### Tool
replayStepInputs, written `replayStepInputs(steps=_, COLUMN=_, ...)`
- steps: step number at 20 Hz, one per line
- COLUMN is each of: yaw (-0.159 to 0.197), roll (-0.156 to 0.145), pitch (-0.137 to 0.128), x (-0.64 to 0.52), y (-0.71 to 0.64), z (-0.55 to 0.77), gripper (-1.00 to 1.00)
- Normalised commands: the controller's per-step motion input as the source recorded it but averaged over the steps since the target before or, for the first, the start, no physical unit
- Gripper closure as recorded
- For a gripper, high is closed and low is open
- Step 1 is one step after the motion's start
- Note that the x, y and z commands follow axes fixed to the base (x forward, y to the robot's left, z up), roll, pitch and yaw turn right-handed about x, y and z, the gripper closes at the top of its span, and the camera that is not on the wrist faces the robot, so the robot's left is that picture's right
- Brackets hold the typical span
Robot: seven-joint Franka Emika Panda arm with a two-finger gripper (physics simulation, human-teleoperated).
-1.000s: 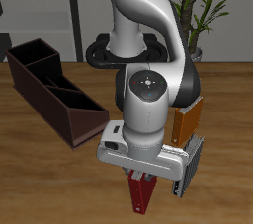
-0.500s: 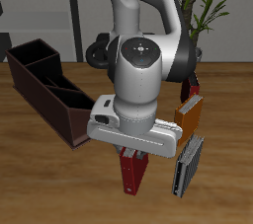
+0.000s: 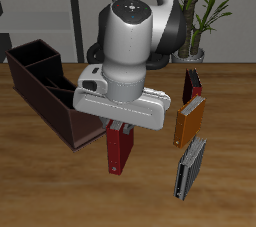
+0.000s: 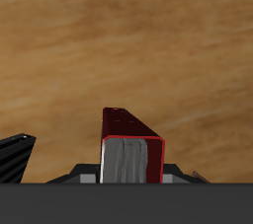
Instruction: Place the right red book into the right desk caddy's back compartment
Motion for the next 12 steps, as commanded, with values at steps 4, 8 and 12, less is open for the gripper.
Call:
replayStepInputs(steps=4, yaw=0.001, roll=-0.045, pitch=-0.043, x=-0.35, y=-0.30, z=0.37, gripper=1.00)
replayStepInputs(steps=8, yaw=0.008, roll=-0.011, pitch=-0.048, x=-0.29, y=-0.13, z=0.30, gripper=1.00)
replayStepInputs(steps=12, yaw=0.048, roll=0.031, pitch=-0.110, x=-0.48, y=-0.07, z=0.54, gripper=1.00)
